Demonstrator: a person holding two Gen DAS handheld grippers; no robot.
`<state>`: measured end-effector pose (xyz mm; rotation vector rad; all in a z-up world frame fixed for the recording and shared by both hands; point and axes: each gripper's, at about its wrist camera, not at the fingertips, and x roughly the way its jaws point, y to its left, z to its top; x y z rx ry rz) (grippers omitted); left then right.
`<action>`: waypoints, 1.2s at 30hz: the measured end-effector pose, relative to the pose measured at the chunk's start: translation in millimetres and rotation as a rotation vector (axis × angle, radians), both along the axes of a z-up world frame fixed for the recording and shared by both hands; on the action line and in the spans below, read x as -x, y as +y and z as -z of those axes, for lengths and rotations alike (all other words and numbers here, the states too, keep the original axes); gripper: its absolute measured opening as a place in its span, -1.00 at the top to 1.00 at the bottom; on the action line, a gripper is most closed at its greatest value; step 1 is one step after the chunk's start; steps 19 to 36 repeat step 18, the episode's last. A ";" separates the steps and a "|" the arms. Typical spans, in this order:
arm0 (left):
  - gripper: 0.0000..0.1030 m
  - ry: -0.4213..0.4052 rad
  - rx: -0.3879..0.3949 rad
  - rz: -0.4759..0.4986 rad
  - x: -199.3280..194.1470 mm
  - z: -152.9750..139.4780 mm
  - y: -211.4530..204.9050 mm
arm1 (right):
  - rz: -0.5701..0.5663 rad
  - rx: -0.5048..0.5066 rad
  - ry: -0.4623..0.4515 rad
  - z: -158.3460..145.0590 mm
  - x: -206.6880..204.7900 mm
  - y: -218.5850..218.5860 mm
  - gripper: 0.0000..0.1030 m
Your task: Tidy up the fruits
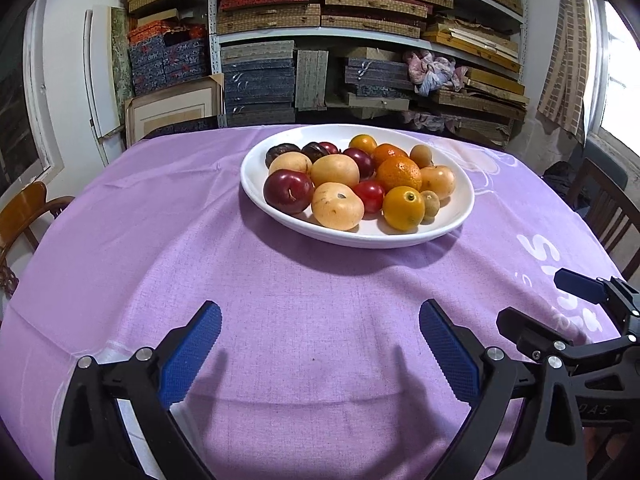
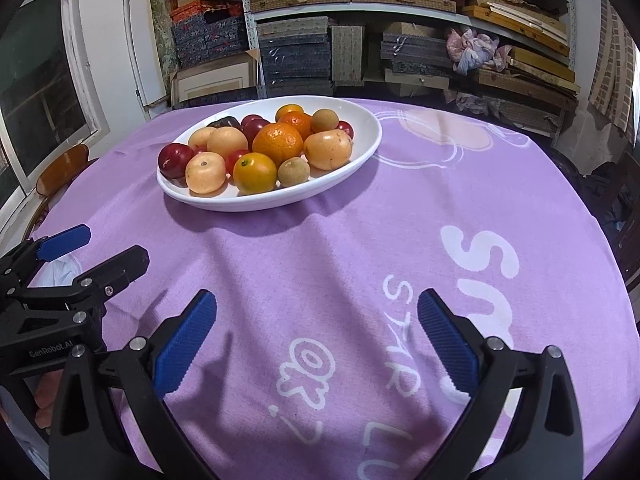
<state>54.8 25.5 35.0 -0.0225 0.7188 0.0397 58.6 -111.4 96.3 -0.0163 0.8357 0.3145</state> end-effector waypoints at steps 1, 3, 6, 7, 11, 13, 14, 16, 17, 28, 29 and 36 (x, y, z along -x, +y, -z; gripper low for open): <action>-0.93 -0.006 0.000 -0.002 1.0 0.2 0.0 | 0.000 -0.001 0.000 0.0 0.0 -0.1 -0.92; -0.93 -0.014 -0.001 -0.008 2.7 -0.1 -1.1 | -0.001 -0.001 0.000 0.0 0.0 -0.2 -0.92; -0.93 -0.033 -0.017 -0.024 5.9 -1.7 -2.1 | 0.000 -0.002 0.000 -0.2 0.0 -0.2 -0.92; -0.93 -0.034 -0.018 -0.025 5.8 -2.1 -2.0 | 0.000 -0.002 0.000 -0.2 0.0 -0.3 -0.92; -0.93 -0.010 0.000 -0.017 2.9 -1.0 0.2 | 0.001 -0.004 0.000 -0.3 -0.1 -0.6 -0.92; -0.93 -0.005 0.008 -0.027 2.6 -1.3 1.7 | 0.001 -0.004 0.000 -0.2 0.1 -0.7 -0.92; -0.93 -0.013 0.010 -0.034 3.7 -1.9 2.5 | 0.001 -0.004 0.000 -0.3 0.1 -0.7 -0.92; -0.93 -0.028 0.000 -0.035 5.1 -4.1 2.3 | 0.000 -0.003 0.000 -0.3 0.2 -0.7 -0.92; -0.93 -0.033 -0.008 -0.037 5.6 -4.8 1.9 | 0.000 -0.003 -0.001 -0.5 0.2 -0.7 -0.92; -0.93 -0.038 -0.017 -0.043 5.9 -5.2 1.6 | 0.000 -0.003 -0.001 -0.6 0.2 -0.7 -0.92; -0.93 -0.038 -0.017 -0.043 5.9 -5.2 1.6 | 0.000 -0.003 -0.001 -0.6 0.2 -0.7 -0.92; -0.93 -0.038 -0.017 -0.043 5.9 -5.2 1.6 | 0.000 -0.003 -0.001 -0.6 0.2 -0.7 -0.92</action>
